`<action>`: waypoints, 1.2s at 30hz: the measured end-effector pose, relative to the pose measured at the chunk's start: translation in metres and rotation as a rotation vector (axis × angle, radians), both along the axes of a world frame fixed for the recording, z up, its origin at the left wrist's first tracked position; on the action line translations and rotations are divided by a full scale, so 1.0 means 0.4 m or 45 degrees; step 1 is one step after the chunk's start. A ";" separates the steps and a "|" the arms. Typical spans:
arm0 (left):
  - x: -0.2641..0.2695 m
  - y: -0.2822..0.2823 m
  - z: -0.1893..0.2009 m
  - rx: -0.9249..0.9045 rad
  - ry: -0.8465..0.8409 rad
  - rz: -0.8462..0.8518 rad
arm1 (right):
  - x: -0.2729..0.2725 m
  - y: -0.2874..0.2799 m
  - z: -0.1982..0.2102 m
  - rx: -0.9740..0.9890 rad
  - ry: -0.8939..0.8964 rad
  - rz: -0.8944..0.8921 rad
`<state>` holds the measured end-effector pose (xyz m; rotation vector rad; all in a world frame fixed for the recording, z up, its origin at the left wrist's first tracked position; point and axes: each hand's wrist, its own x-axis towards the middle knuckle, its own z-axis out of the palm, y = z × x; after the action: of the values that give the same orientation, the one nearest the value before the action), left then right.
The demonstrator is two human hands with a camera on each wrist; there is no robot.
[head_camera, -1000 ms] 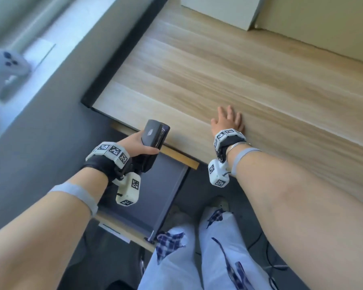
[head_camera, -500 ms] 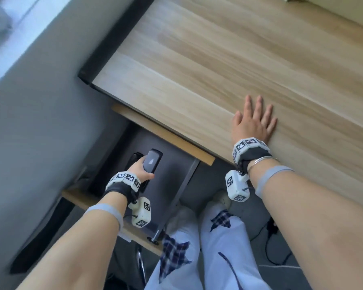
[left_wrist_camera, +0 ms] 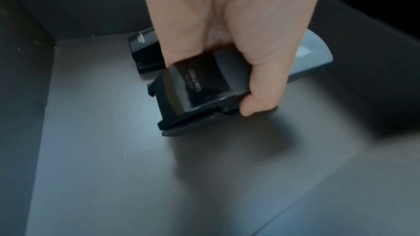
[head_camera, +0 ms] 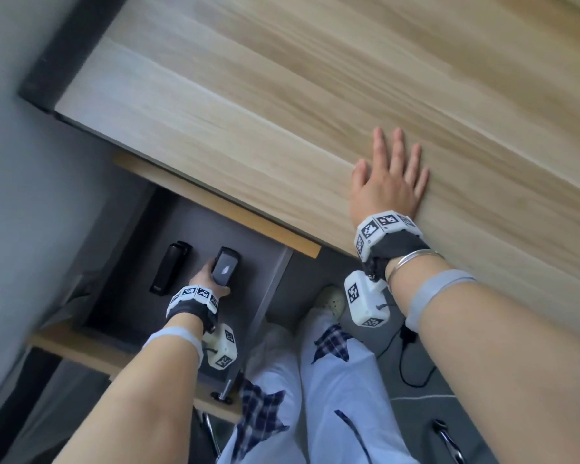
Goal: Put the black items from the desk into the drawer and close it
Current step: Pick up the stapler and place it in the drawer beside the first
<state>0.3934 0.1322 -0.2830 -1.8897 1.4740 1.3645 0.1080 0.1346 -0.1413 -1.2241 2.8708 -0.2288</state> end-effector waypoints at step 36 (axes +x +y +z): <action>0.217 0.055 0.188 -0.111 -0.461 0.299 | 0.007 0.004 0.026 0.037 -0.093 -0.003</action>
<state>0.4802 0.1543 -0.2076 -2.2794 1.1787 0.9886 0.1108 0.1362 -0.1308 -1.1819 2.8038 -0.2254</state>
